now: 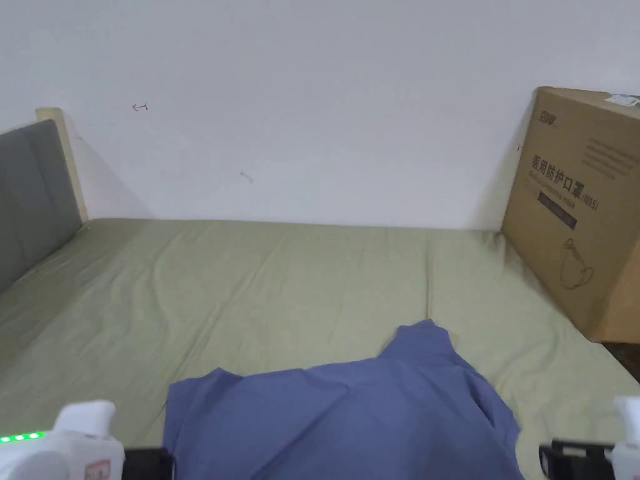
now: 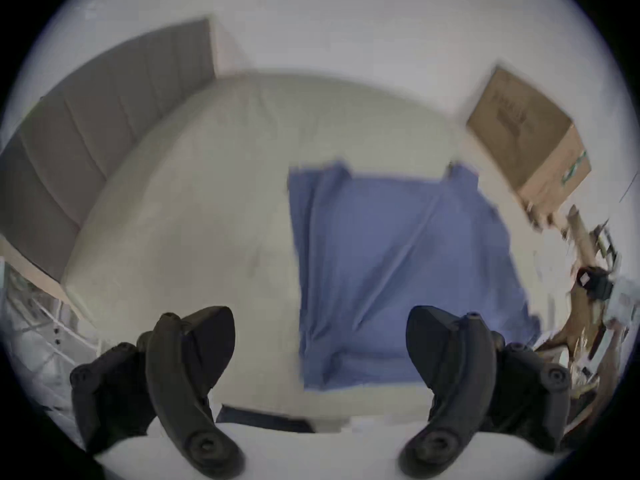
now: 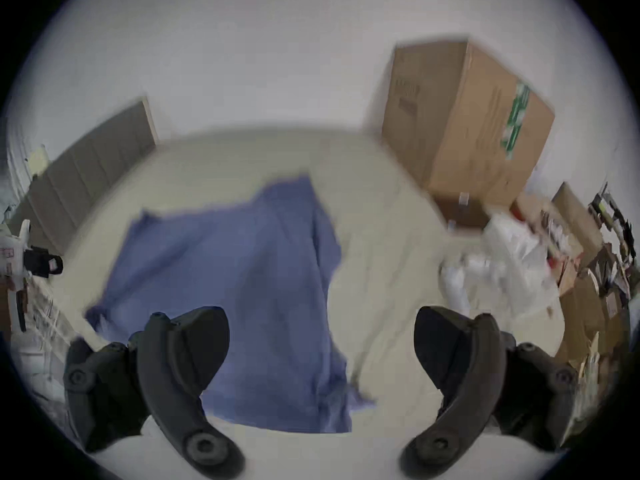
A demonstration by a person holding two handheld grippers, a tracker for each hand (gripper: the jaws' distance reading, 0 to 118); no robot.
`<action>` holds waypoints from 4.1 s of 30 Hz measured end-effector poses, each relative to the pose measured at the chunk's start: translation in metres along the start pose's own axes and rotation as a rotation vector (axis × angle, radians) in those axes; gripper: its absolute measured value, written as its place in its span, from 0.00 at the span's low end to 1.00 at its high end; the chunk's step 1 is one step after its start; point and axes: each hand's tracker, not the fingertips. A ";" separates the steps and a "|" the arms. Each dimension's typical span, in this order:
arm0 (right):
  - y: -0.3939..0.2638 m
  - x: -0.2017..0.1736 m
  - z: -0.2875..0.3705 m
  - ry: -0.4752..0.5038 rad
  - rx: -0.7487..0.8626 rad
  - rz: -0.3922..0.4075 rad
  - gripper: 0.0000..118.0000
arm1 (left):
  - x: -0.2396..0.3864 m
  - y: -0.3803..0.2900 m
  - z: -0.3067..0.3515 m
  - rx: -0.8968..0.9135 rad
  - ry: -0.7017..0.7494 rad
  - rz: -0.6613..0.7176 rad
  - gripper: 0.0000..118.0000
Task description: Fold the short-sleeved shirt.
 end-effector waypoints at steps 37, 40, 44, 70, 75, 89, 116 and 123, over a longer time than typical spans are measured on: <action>0.056 -0.067 -0.171 0.073 0.137 0.027 0.00 | -0.026 0.118 -0.309 -0.260 0.164 0.095 0.71; 0.055 -0.066 -0.182 0.077 0.114 0.038 0.00 | -0.018 0.108 -0.308 -0.245 0.192 0.080 0.71; 0.058 -0.064 -0.194 0.076 0.090 0.043 0.00 | -0.016 0.108 -0.303 -0.217 0.237 0.059 0.36; 0.076 -0.029 -0.399 0.037 -0.366 -0.109 0.05 | -0.016 0.123 -0.222 -0.048 0.119 0.041 0.01; 0.084 -0.028 -0.365 0.021 -0.256 -0.026 0.04 | -0.019 0.123 -0.208 -0.038 0.114 0.054 0.01; 0.152 -0.003 -0.100 0.124 0.246 -0.143 0.03 | -0.001 0.146 -0.030 0.257 0.075 0.041 0.01; 0.432 -0.011 0.002 0.002 0.746 -0.130 0.03 | 0.077 0.431 0.082 0.712 0.020 0.017 0.01; 0.450 -0.009 -0.039 -0.047 0.804 -0.117 0.03 | 0.086 0.465 0.037 0.775 -0.031 0.096 0.01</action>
